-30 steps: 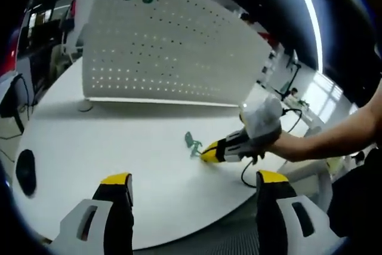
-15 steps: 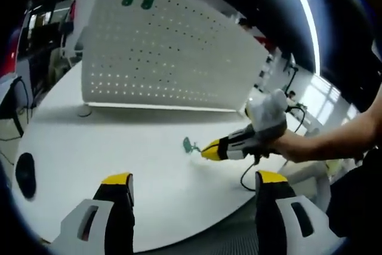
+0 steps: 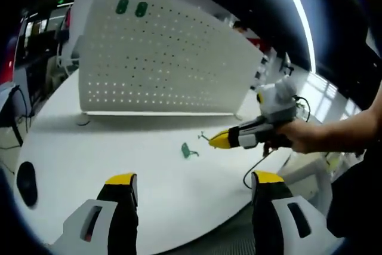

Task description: Insert the hook assembly into the mounting plate slot until the hook locks in place.

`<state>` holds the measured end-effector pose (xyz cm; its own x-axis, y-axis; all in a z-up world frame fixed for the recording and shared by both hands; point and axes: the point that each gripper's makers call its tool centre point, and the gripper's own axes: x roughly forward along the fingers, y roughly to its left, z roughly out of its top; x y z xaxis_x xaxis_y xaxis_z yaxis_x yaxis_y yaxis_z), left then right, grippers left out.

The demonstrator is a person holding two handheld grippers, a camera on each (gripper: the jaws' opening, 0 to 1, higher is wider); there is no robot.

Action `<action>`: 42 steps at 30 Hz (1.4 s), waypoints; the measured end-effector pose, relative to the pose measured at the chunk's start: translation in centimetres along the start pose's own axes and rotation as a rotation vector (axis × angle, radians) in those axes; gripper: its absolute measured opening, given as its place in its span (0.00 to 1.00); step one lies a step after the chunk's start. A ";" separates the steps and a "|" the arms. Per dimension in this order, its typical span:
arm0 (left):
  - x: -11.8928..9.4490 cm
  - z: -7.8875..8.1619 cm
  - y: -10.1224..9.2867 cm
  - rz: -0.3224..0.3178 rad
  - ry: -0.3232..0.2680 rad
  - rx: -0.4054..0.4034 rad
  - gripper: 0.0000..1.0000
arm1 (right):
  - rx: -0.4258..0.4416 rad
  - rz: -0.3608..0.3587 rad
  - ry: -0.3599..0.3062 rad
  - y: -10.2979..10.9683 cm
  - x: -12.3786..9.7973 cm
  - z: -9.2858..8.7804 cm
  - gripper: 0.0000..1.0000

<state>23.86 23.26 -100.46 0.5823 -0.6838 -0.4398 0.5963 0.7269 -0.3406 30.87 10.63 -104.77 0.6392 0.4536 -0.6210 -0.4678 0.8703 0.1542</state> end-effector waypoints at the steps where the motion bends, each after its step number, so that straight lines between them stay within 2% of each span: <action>1: 0.0 0.0 0.0 0.000 -0.001 0.002 0.79 | 0.002 -0.001 -0.008 0.0 -0.2 0.4 0.00; 6: -0.1 0.2 -0.3 -0.013 -0.007 -0.006 0.79 | 0.018 -0.003 -0.049 0.1 -1.4 1.8 0.00; 8: -0.1 0.4 -0.3 -0.017 -0.014 -0.020 0.79 | 0.055 0.014 -0.065 0.3 -1.9 2.4 0.00; 12: -0.2 0.7 -0.3 -0.027 -0.017 -0.019 0.77 | 0.068 0.044 -0.079 1.0 -2.9 3.1 0.00; 13: -0.1 0.8 -0.5 -0.048 -0.020 0.007 0.78 | 0.082 0.054 -0.083 1.1 -3.1 3.2 0.00; 15: 0.2 1.1 -0.7 -0.067 -0.027 0.008 0.78 | 0.119 0.079 -0.093 1.7 -3.6 3.4 0.00; 17: 0.7 1.1 -0.6 -0.078 -0.019 0.005 0.77 | 0.117 0.095 -0.091 2.2 -3.8 3.3 0.00; 20: 1.3 1.3 -0.6 -0.077 -0.007 0.043 0.73 | 0.145 0.137 -0.090 3.2 -4.2 3.0 0.00; 23: 1.9 2.2 -0.5 -0.080 -0.011 0.076 0.70 | 0.176 0.173 -0.091 4.2 -4.5 2.9 0.00; 29: 2.6 4.1 -0.1 -0.087 -0.043 0.102 0.63 | 0.343 0.284 -0.102 6.2 -5.1 2.8 0.00; 34: 3.0 5.0 -1.4 -0.131 -0.061 0.135 0.55 | 0.428 0.346 -0.102 7.2 -5.4 2.7 0.00; 42: 3.6 5.1 -3.2 -0.200 -0.066 0.169 0.39 | 0.468 0.405 -0.086 7.6 -5.5 2.1 0.00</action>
<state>26.88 18.09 -96.72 0.4753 -0.8194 -0.3205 0.7838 0.5598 -0.2689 25.06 15.17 -98.58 0.5233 0.7619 -0.3817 -0.3789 0.6093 0.6966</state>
